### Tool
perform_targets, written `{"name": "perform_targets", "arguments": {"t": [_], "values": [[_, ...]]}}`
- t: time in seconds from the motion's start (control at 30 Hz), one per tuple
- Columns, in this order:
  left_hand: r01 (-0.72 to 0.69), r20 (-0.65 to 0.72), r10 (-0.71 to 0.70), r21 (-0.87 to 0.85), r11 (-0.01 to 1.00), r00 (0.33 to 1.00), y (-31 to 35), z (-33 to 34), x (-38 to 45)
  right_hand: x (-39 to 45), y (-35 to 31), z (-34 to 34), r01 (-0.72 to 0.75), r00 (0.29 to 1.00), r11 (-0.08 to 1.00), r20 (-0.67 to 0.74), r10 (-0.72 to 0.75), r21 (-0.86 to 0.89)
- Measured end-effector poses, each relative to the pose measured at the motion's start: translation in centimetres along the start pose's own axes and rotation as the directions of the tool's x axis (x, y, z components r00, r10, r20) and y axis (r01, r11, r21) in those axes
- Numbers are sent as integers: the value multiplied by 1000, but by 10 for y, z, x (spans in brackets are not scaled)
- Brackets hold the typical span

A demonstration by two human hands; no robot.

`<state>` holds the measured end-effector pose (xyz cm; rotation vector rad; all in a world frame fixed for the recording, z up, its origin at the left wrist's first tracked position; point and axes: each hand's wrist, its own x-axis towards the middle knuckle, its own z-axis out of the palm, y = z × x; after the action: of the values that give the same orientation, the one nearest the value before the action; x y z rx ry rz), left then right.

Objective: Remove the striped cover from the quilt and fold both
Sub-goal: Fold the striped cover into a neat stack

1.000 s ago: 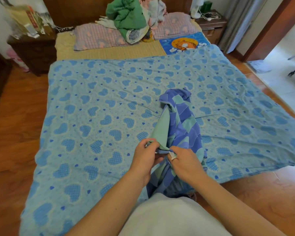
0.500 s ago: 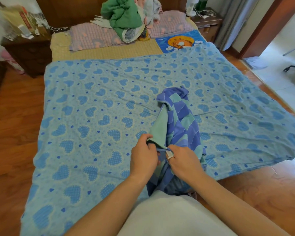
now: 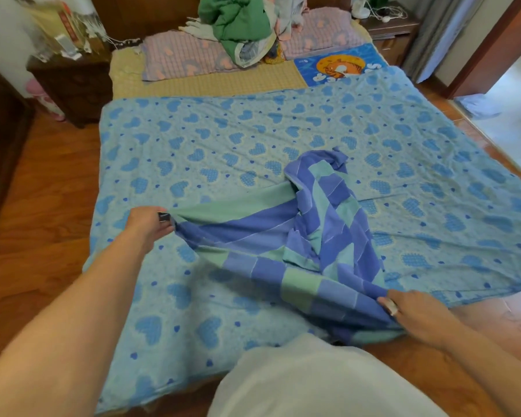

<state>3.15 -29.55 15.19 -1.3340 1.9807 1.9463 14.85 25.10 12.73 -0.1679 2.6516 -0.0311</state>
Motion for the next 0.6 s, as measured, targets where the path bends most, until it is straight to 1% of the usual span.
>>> {"name": "perform_targets", "arguments": {"t": [0.07,0.1,0.17,0.23,0.3,0.33,0.37,0.4,0.43,0.47,0.5,0.53,0.57,0.6], "values": [[32,11,-31,-41,999,999,-12,7,14,-11,33,20,-76,995,990,54,83,-115],[27,4,-27,-27,999,1000,-18,15,18,-16,48,30,-107,991,981,61,119,-164],[19,-5,-19,53,998,1000,-27,27,22,-25,68,44,-184,980,966,39,194,-182],[90,6,-90,29,996,996,-35,32,29,-33,71,50,-275,961,959,-31,273,-64],[179,25,-179,13,984,983,-39,27,32,-38,66,54,-326,930,932,-127,346,157],[211,36,-212,37,977,977,-41,24,35,-39,66,55,-352,899,889,-160,408,292],[234,42,-238,69,970,970,-41,18,39,-40,66,56,-389,851,817,-173,495,426],[243,39,-247,94,965,968,-41,9,44,-40,69,55,-442,780,714,-161,605,543],[248,29,-252,104,963,967,-41,2,49,-40,72,54,-488,693,597,-134,708,637],[252,4,-254,94,963,967,-40,-5,53,-40,74,52,-508,609,487,-104,786,710],[249,-19,-248,58,967,969,-39,-9,56,-37,73,48,-503,544,398,-76,836,767],[236,-42,-235,23,971,971,-38,-11,57,-34,71,43,-485,512,338,-52,858,807],[215,-70,-215,-9,977,974,-36,-10,57,-29,67,38,-466,503,310,-41,863,829],[183,-95,-186,-38,982,978,-33,-8,59,-24,62,31,-442,509,302,-41,860,845]]}}
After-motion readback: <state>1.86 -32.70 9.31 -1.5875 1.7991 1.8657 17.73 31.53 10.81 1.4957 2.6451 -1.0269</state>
